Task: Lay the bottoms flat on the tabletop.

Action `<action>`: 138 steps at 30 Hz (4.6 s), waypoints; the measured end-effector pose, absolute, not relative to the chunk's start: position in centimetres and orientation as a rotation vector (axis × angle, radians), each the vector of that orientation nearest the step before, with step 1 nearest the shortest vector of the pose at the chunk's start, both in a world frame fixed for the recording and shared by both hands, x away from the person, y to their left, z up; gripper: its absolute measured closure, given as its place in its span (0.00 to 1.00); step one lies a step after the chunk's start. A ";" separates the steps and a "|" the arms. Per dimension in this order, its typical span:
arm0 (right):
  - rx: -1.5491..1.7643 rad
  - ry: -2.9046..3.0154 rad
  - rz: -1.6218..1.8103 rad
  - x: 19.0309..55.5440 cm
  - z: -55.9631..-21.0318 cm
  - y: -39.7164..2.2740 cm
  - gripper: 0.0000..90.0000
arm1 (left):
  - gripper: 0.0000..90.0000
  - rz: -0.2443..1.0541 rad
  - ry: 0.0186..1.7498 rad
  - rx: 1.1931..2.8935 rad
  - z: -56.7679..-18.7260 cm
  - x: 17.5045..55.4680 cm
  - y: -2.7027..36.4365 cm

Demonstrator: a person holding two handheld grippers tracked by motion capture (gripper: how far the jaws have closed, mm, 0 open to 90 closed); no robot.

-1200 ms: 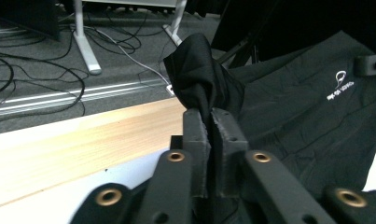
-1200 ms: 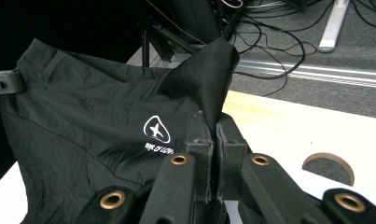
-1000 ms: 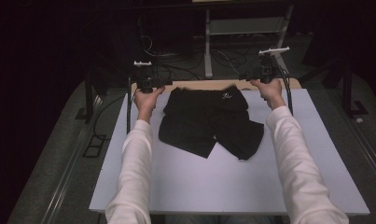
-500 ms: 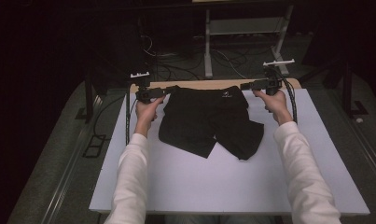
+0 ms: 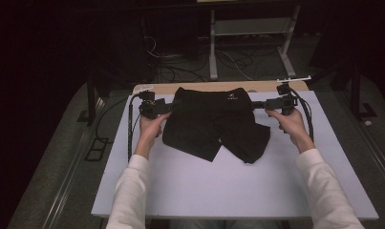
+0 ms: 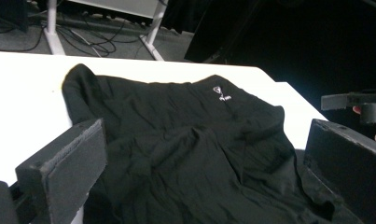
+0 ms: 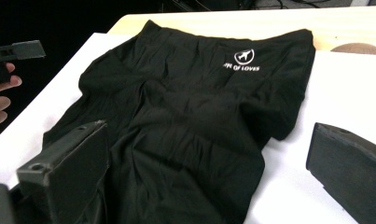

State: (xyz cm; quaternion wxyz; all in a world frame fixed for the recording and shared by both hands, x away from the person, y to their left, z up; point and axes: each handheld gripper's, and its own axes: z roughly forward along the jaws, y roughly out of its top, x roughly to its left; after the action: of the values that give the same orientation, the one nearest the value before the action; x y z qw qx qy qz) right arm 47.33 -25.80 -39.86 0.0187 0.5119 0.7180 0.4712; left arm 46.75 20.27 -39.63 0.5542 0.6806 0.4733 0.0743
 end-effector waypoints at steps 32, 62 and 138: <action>1.440 2.471 1.188 46.4 -44.4 -22.2 0.69 | 0.00 0.066 0.983 1.718 -42.3 42.6 17.1; 1.657 2.379 1.494 36.0 -44.2 -32.6 0.98 | 0.00 -0.057 0.774 1.843 -41.6 40.4 7.7; 1.838 2.307 1.496 30.2 -44.6 -34.9 0.45 | 0.65 -0.225 0.383 2.196 -43.3 28.4 -0.9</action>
State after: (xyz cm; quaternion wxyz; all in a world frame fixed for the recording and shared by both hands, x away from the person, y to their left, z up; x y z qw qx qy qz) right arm 30.21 -34.92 -44.64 -0.0830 0.5537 0.6952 0.4508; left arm 28.42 -0.88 -43.29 0.4353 0.8824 0.1540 -0.0905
